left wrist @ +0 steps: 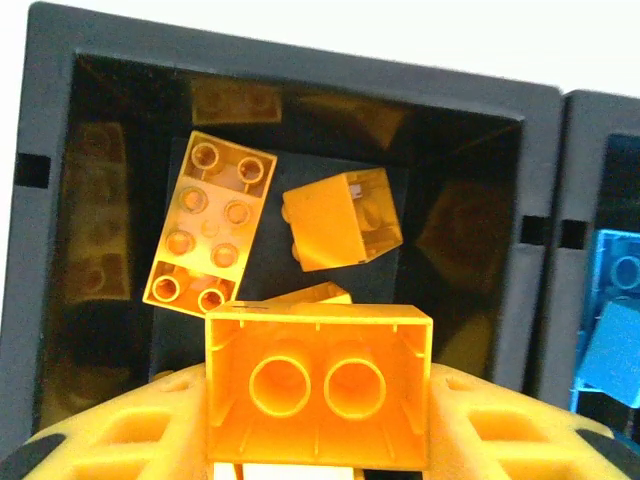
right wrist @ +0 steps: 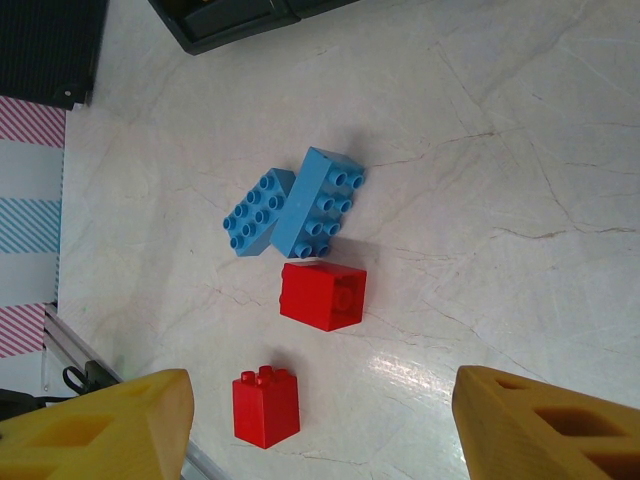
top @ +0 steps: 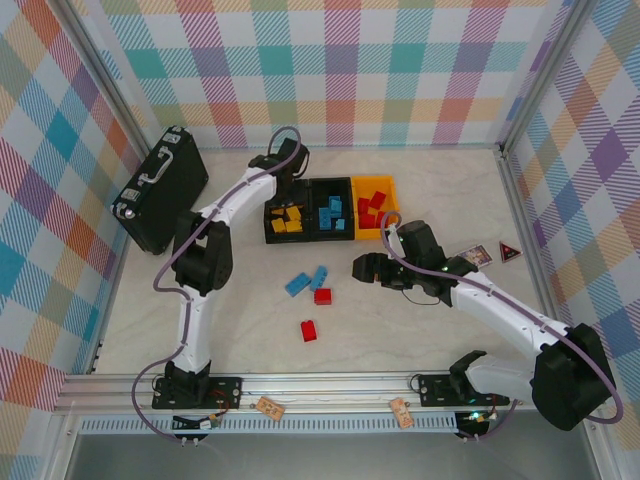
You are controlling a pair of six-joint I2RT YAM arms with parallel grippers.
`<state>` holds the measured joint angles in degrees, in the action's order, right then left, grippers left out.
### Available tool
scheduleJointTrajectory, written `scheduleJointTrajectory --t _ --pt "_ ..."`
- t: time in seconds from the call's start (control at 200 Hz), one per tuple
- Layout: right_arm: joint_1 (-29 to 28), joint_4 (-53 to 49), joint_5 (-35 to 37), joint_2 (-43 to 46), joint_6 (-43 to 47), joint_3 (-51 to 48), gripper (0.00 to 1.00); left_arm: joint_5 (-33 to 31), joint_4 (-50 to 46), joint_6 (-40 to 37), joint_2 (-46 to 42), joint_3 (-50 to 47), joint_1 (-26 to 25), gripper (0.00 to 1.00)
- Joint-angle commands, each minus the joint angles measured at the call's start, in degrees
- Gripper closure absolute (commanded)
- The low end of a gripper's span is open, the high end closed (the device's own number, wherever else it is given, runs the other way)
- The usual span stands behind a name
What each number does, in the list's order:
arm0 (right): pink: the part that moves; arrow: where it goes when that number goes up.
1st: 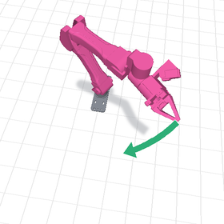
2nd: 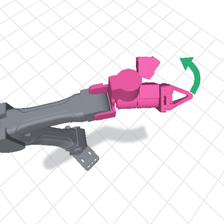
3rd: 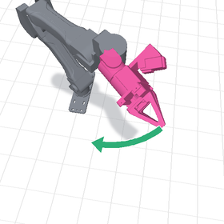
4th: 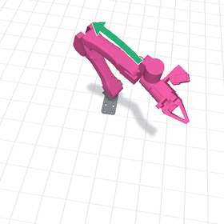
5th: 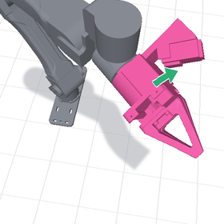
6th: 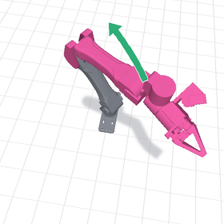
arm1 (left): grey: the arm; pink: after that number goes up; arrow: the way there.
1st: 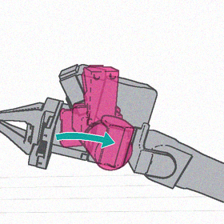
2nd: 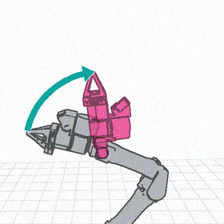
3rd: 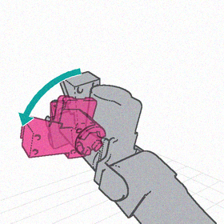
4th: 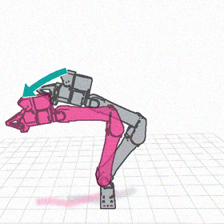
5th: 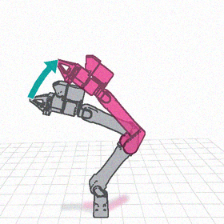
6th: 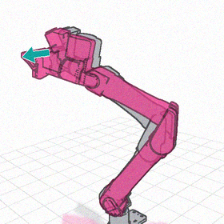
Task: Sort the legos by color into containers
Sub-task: Place the lego in the container.
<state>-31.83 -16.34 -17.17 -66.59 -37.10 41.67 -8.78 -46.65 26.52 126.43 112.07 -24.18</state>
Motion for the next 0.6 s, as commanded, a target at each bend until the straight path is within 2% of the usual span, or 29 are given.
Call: scheduleJointTrajectory --t 0.0,0.095,0.235,0.37,0.595 --pt "-0.25 -0.34 -0.10 0.09 -0.33 0.39 0.31 -2.51 -3.62 0.16 0.56 2.35 0.45 0.57" --pt "-0.27 -0.60 0.20 0.06 -0.21 0.43 0.30 -3.13 -4.28 0.19 0.99 3.20 0.39 0.53" --pt "-0.27 -0.22 -0.06 -0.28 -0.28 0.45 0.30 -3.00 -4.67 0.19 0.01 3.25 0.37 0.40" --pt "-0.25 -0.27 0.12 -0.29 -0.42 0.59 0.30 -3.16 -4.39 -0.14 -2.37 1.98 0.28 0.34" --pt "-0.58 -2.24 1.22 -0.75 -0.18 1.58 0.30 0.13 -0.74 0.39 -10.68 -6.27 -0.35 0.34"
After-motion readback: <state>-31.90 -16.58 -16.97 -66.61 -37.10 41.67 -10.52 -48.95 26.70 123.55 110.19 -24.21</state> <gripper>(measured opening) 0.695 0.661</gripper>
